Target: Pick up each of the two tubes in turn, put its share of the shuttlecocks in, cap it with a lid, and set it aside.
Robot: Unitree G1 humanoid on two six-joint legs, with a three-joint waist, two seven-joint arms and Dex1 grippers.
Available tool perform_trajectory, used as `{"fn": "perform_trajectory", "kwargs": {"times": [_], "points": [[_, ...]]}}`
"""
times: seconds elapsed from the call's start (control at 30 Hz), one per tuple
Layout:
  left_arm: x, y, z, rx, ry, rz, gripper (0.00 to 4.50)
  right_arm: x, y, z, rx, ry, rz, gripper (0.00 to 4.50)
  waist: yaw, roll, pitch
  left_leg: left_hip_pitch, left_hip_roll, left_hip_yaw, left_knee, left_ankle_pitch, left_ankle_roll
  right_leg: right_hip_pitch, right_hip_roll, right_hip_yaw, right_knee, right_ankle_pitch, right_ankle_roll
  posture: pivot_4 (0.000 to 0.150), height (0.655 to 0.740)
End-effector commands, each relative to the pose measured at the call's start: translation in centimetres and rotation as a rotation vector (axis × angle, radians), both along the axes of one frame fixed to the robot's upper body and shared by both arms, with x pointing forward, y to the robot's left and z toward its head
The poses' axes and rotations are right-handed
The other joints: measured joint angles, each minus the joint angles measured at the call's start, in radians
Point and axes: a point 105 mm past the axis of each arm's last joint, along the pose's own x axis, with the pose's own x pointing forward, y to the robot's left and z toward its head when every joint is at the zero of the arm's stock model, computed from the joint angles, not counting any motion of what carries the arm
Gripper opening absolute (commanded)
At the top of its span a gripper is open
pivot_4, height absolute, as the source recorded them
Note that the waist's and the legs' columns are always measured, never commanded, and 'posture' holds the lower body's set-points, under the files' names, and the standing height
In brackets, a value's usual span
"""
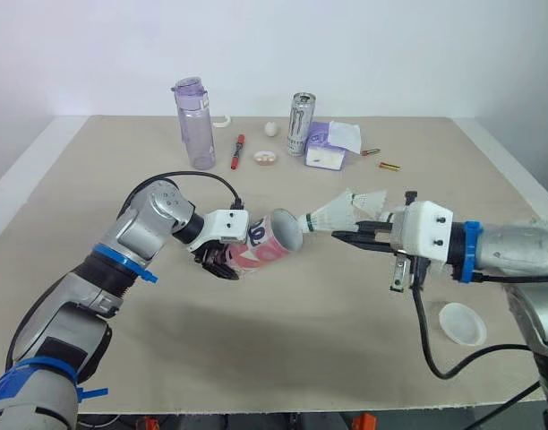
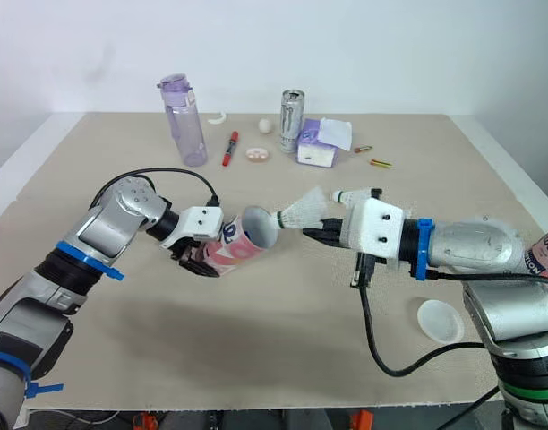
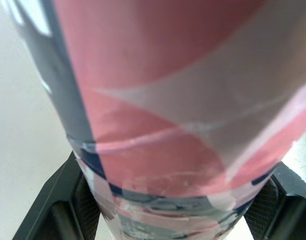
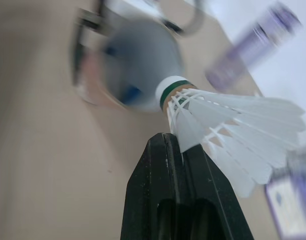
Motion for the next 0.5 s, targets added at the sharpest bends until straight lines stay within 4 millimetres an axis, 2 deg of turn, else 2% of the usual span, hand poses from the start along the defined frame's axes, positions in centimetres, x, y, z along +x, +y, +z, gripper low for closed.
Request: {"fn": "perform_trajectory", "kwargs": {"times": [0.03,0.13,0.37,0.5], "points": [[0.0,0.1,-0.2,0.021,0.0,-0.001,3.16,-0.1,0.8,0.5,-0.027,-0.053,0.034,0.06,0.0,0.0,0.0,0.0,0.0,0.0,0.001,0.0,0.0,0.0,0.0,0.0,0.0,0.0,0.0,0.15,0.74],[0.0,0.0,-0.2,0.019,0.001,-0.001,3.16,0.3,0.8,-0.1,-0.072,-0.067,0.048,0.06,0.0,0.0,0.0,-0.002,0.0,0.0,0.002,0.0,0.0,0.0,0.0,0.001,0.0,0.0,0.0,0.15,0.74],[0.0,0.1,-0.1,0.017,0.001,0.006,3.16,0.5,1.6,-0.1,-0.114,-0.104,0.098,0.06,0.001,0.0,0.0,-0.003,0.0,0.0,0.002,0.0,0.0,-0.002,0.0,0.001,0.0,0.0,0.0,0.15,0.74],[0.0,0.1,-0.1,0.019,0.003,0.007,3.16,0.4,2.0,0.5,-0.117,-0.126,0.117,1.36,0.001,0.0,0.0,-0.003,0.0,0.0,0.002,0.0,0.0,-0.002,0.0,0.002,0.0,0.0,0.0,0.15,0.74]]}}
